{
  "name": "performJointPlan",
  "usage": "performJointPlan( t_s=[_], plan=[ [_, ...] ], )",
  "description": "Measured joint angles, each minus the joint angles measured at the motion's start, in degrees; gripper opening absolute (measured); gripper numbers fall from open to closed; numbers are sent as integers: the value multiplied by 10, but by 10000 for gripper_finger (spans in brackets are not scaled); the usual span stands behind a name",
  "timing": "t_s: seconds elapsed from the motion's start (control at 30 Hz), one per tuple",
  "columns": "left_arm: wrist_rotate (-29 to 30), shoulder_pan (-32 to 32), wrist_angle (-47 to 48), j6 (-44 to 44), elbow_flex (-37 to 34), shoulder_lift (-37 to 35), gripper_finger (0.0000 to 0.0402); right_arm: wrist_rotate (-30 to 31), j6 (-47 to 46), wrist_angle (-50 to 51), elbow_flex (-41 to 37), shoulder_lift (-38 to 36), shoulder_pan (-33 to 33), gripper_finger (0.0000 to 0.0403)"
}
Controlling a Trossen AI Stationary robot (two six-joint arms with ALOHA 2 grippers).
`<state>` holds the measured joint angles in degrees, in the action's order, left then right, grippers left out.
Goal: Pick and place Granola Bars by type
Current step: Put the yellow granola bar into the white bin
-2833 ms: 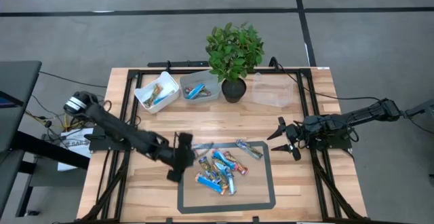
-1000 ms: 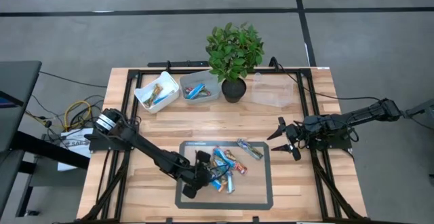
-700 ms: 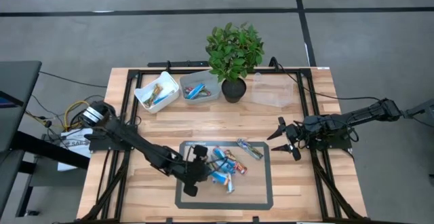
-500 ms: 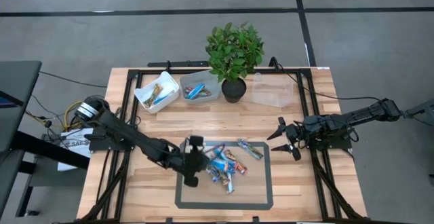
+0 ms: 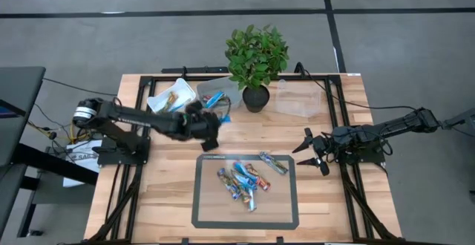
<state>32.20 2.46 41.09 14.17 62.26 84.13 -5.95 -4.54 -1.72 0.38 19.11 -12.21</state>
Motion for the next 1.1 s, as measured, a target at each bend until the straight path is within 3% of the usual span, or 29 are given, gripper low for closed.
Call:
performJointPlan(
  t_s=[0.33,0.53,0.77,1.1],
  plan=[
    [14,-107,157,70,-2,-72,43,0,0,0,0,0,0,221],
    [41,-164,193,122,-48,-128,43,0,0,0,0,0,0,221],
    [39,-230,192,146,-119,-174,44,0,0,0,0,0,0,221],
    [38,-291,138,118,-170,-181,48,0,0,0,0,0,0,221]
  ],
)
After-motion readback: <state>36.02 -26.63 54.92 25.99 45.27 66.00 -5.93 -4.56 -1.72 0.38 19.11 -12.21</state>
